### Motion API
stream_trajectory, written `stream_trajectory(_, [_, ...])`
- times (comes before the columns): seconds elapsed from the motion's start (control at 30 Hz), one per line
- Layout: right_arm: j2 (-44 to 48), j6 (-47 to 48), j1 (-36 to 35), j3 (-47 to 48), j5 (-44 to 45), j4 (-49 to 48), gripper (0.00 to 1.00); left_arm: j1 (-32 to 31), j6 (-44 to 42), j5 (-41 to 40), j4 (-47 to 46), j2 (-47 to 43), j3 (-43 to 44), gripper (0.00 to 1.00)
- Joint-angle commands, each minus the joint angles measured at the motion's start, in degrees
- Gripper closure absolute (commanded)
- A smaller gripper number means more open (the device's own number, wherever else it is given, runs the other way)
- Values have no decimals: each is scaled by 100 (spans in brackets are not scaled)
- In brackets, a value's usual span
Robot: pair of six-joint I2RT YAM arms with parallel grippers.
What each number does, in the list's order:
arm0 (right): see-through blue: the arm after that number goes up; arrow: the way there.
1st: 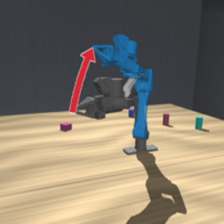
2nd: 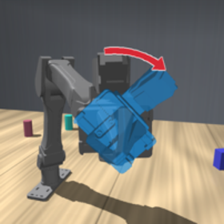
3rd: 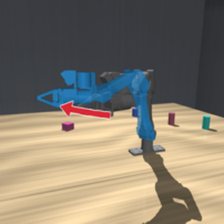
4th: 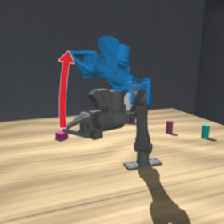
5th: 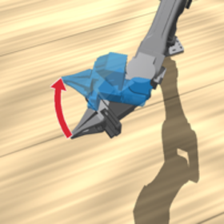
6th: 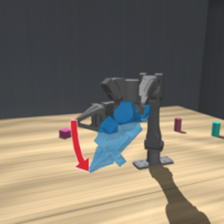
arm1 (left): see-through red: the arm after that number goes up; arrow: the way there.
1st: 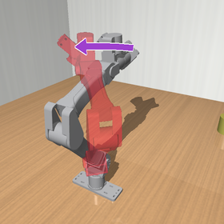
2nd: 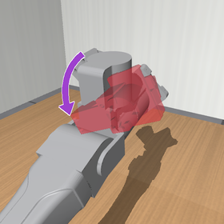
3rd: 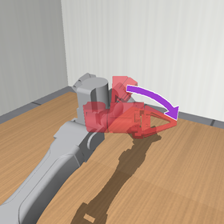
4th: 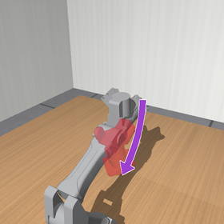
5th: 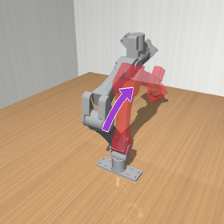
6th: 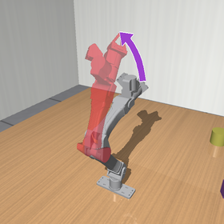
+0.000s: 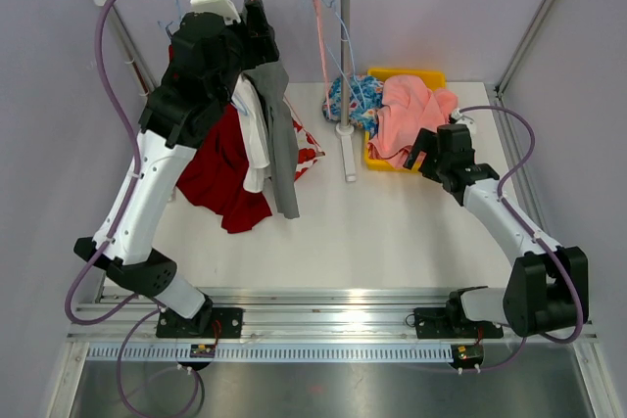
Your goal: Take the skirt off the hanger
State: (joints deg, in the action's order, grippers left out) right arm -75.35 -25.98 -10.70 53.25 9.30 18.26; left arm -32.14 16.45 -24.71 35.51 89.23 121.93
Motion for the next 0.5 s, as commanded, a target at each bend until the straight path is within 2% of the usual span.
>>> stream_trajectory(0.0, [266, -30, -2, -113, -113, 63, 1, 181, -221, -184, 18, 156, 103, 19])
stream_trajectory(0.2, [372, -4, -2, -219, -130, 55, 1, 480, -317, -43, -360, 770, 542, 24])
stream_trajectory(0.47, [337, 40, -11, -298, -148, -33, 1, 577, -546, 71, -694, 1632, 1509, 25])
